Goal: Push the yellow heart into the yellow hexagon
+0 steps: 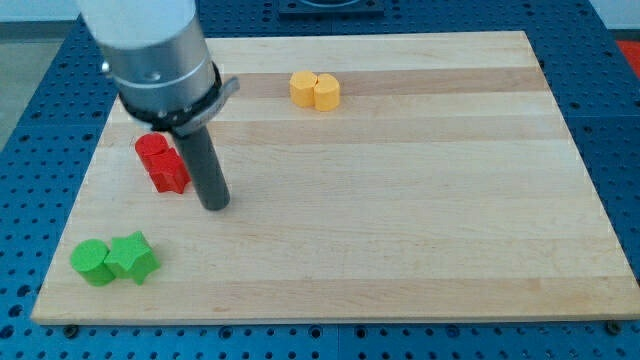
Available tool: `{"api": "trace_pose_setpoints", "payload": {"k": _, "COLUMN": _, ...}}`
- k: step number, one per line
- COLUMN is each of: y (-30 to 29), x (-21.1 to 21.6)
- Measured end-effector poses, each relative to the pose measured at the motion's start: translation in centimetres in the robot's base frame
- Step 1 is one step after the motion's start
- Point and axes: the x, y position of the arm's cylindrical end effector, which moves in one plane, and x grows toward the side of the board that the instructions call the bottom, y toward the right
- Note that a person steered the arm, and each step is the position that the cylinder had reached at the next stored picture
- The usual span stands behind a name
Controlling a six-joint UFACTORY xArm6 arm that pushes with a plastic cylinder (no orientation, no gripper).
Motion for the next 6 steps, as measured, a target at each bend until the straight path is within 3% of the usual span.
{"api": "trace_pose_setpoints", "payload": {"k": 1, "y": 0.5, "x": -3.8}}
{"api": "trace_pose_setpoints", "payload": {"k": 2, "y": 7.7, "x": -7.3}}
{"api": "trace_pose_setpoints", "payload": {"k": 3, "y": 10.4, "x": -13.0}}
{"api": "trace_pose_setpoints", "payload": {"k": 5, "y": 8.4, "x": -15.6}}
{"api": "trace_pose_setpoints", "payload": {"k": 6, "y": 12.6, "x": -15.0}}
